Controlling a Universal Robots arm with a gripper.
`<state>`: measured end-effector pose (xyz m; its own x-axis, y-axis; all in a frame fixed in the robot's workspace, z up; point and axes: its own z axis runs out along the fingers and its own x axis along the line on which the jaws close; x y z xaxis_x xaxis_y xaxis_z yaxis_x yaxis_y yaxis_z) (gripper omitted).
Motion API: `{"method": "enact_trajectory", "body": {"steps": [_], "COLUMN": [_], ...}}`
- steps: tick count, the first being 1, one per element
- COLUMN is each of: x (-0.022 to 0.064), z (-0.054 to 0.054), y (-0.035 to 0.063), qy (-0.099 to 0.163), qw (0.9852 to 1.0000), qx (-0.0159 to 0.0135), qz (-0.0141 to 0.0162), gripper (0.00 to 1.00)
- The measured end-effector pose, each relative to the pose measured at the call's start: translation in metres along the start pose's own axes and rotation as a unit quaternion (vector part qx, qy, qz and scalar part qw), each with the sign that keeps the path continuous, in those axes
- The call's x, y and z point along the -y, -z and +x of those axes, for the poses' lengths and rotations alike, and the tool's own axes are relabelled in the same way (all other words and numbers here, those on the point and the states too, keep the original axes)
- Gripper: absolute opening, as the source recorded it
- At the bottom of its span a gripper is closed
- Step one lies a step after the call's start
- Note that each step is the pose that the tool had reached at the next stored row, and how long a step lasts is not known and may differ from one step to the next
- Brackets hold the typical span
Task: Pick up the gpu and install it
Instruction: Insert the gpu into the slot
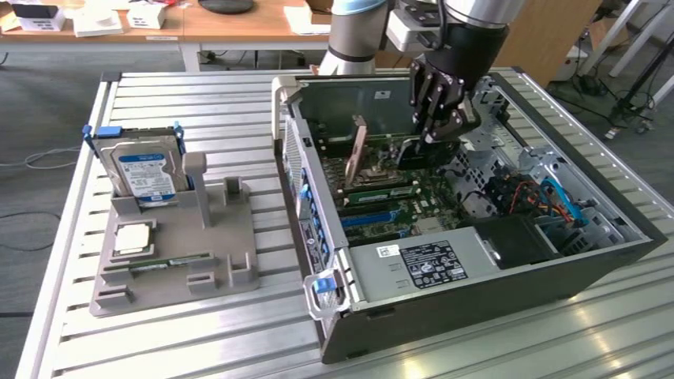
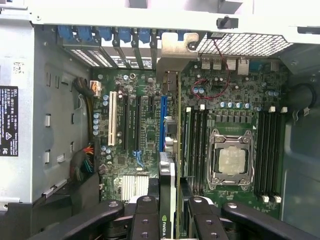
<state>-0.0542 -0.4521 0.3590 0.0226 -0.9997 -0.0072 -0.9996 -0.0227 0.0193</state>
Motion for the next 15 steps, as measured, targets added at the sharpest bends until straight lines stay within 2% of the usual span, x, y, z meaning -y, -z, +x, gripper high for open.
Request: {"method": "enact_trajectory", "body": {"steps": [15], "x": [0.0003], "z": [0.0], "y": [-0.0151], "qy": [-0.001], "qw": [1.0], "qx": [0.0], "qz": [0.0], "gripper": [0.27]}}
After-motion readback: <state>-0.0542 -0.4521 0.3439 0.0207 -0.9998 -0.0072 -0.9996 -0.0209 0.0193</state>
